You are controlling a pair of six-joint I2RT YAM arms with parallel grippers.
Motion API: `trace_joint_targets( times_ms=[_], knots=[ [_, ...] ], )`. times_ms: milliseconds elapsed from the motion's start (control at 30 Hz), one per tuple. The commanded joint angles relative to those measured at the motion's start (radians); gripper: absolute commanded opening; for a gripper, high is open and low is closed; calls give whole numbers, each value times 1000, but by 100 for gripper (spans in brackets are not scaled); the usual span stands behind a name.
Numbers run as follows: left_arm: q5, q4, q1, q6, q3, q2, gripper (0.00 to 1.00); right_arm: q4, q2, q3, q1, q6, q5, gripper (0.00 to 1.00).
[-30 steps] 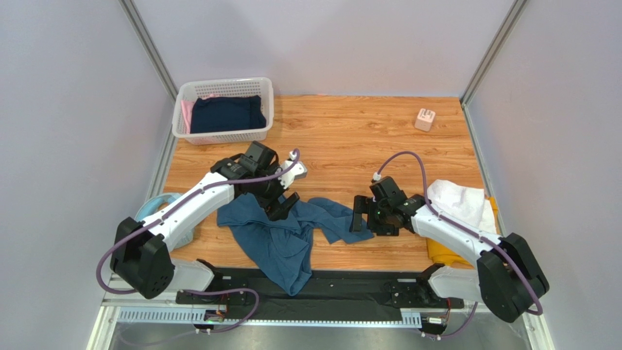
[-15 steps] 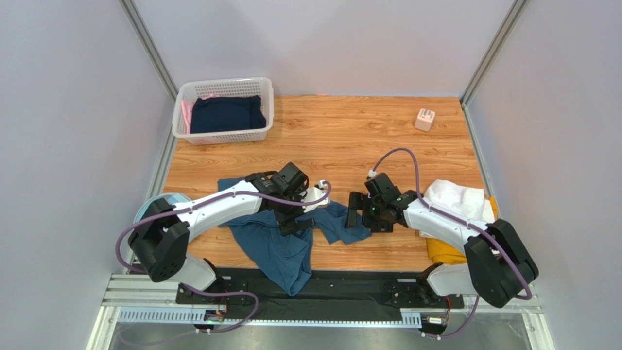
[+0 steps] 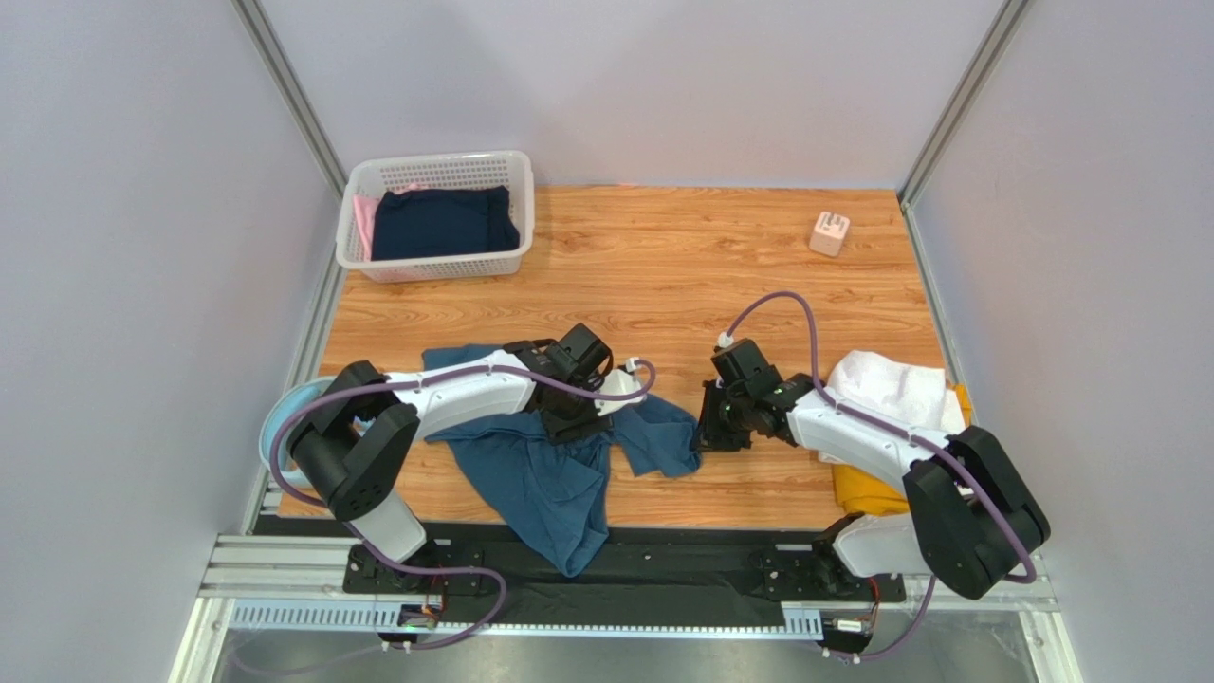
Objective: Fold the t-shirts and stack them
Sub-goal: Flatten out the tshirt
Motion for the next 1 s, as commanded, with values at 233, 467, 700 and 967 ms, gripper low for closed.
trace_joint_targets(
  times_ms=[233,467,700,967],
  knots=[
    [-8,-22,142,10,97,-164,0,-36,-82,65,4,-23,36,0],
    [21,-195,185,-8,279,-301,0,-215,-214,254,0,-88,114,0],
    [32,-347,187,-12,453,-409,0,-358,-329,444,-8,-135,192,0],
    [110,-593,185,-19,844,-475,0,-458,-509,789,-11,-268,259,0]
  ],
)
